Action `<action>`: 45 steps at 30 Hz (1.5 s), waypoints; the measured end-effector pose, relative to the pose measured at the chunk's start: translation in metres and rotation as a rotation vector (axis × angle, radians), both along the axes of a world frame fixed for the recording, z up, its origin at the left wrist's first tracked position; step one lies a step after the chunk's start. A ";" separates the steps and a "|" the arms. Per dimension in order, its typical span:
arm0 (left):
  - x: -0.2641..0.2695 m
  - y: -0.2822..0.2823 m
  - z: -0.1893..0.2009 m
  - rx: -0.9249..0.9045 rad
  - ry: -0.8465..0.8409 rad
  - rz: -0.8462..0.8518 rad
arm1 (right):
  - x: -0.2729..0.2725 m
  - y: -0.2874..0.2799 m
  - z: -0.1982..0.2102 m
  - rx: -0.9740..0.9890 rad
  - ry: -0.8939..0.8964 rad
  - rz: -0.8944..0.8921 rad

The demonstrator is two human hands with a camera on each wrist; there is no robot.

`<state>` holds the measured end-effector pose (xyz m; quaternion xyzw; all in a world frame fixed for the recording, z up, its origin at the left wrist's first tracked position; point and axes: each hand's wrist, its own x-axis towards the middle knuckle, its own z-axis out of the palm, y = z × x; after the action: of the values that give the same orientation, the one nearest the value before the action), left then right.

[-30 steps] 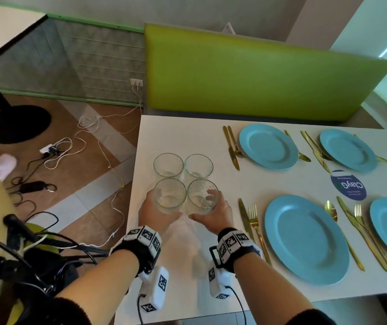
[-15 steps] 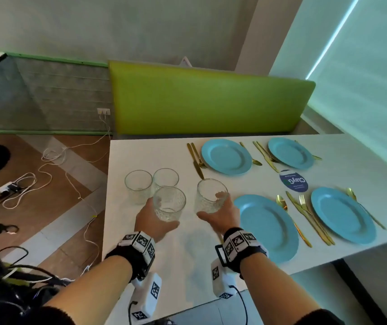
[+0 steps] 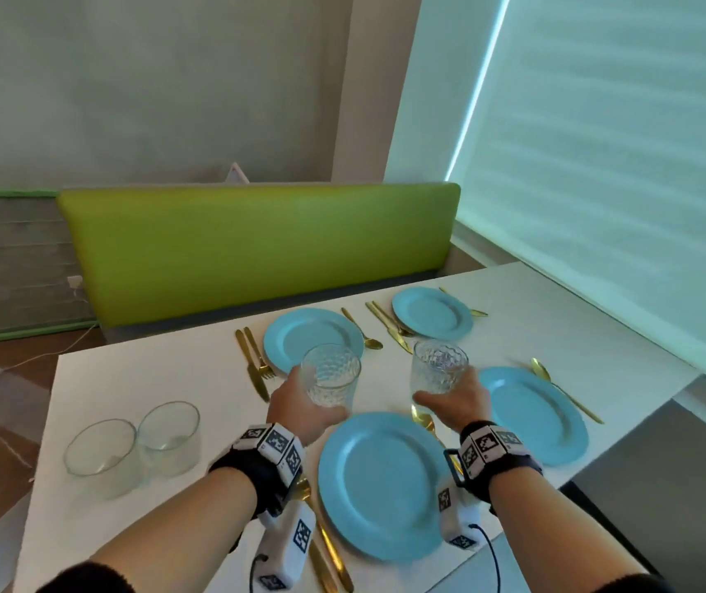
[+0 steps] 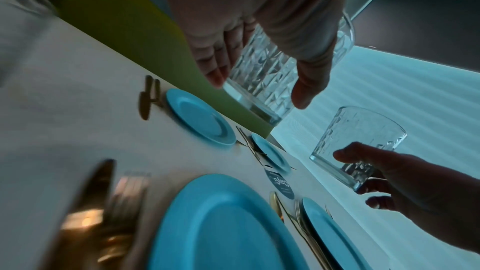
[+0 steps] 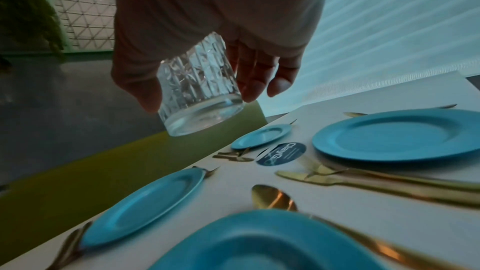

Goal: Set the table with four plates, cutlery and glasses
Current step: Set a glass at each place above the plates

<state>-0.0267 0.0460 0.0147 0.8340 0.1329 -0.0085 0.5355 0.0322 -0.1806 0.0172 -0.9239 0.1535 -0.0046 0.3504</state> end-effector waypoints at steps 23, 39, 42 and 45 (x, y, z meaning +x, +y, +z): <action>0.262 -0.195 -0.071 0.053 0.224 -0.109 | 0.275 -0.218 -0.055 0.010 0.173 -0.289; 0.285 -0.224 -0.097 0.062 0.285 -0.133 | 0.302 -0.224 -0.091 0.127 0.183 -0.416; 0.288 -0.228 -0.099 0.064 0.291 -0.154 | 0.304 -0.225 -0.095 0.148 0.156 -0.428; 0.291 -0.232 -0.103 0.068 0.292 -0.171 | 0.304 -0.225 -0.097 0.161 0.140 -0.438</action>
<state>0.2642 -0.1857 -0.0882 0.8497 0.1381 -0.1706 0.4795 0.3361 -0.4056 -0.0803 -0.8357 0.3740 -0.0040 0.4021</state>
